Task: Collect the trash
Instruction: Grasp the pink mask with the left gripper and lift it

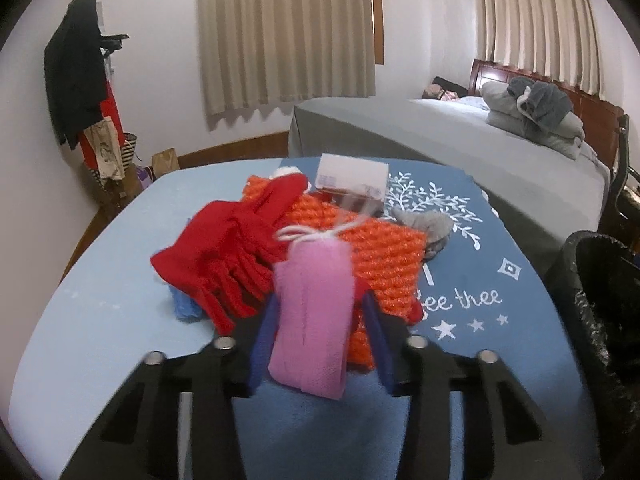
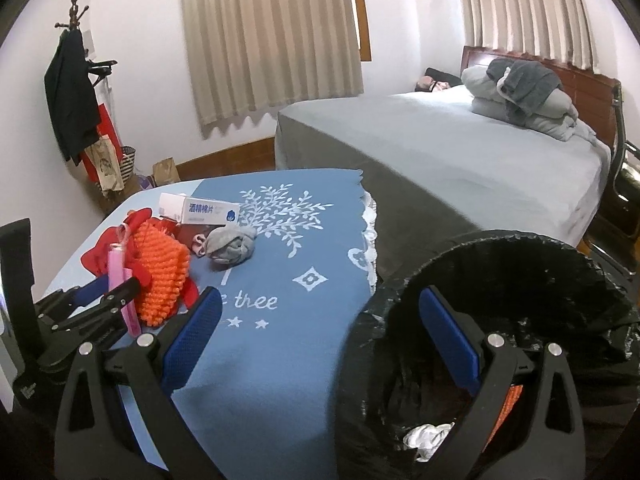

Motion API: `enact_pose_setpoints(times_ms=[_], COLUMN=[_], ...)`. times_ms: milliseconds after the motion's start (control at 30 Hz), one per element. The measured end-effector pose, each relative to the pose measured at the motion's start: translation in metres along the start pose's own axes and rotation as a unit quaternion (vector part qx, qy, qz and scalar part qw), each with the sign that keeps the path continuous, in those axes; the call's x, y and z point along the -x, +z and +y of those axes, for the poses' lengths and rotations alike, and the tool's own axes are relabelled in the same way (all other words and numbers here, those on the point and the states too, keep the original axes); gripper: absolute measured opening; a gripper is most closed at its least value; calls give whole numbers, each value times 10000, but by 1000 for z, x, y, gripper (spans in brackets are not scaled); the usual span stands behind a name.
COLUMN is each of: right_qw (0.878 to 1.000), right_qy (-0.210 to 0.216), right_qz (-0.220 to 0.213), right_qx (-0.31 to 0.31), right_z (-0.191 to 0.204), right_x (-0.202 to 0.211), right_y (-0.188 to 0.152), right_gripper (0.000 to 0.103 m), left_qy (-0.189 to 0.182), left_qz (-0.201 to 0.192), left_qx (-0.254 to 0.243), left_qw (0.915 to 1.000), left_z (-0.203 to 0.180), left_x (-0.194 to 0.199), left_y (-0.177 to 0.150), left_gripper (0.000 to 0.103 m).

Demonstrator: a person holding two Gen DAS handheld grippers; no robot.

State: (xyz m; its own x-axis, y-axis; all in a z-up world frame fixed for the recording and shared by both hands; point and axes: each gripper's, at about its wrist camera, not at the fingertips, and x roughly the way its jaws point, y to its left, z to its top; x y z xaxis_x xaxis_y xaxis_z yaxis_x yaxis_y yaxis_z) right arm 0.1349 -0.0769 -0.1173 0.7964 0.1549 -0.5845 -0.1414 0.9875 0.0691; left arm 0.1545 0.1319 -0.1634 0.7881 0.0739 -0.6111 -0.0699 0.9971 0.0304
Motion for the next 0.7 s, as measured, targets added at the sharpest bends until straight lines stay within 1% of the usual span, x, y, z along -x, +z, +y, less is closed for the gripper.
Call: enact_pose_setpoints(times_ms=[100,167,200,433,700], right_qw=[10000,9999,9999,9997,9990], right_qy=[54,93,107,194,387], right_qz=[35,48,49,38,-34], right_qx=[28,50,65,109,230], right_z=[5,8,9,15,38], right_x=[-5,-6,-7,-9,-13], right_y=[0,0,0,2,9], right_gripper=[96,96,96,96,96], left_qy=[-66,-106,-189,-360,-212], left_qz=[19,18,1,-230,-367], left_qx=[61,131,165,179,343], left_qw=[10000,9999,9997,9989,9985], left_z=[2,6,8,12,31], left_x=[0,1,4,27,45], left_y=[0,-1,0,5,9], left_gripper=[24,22,19,18,17])
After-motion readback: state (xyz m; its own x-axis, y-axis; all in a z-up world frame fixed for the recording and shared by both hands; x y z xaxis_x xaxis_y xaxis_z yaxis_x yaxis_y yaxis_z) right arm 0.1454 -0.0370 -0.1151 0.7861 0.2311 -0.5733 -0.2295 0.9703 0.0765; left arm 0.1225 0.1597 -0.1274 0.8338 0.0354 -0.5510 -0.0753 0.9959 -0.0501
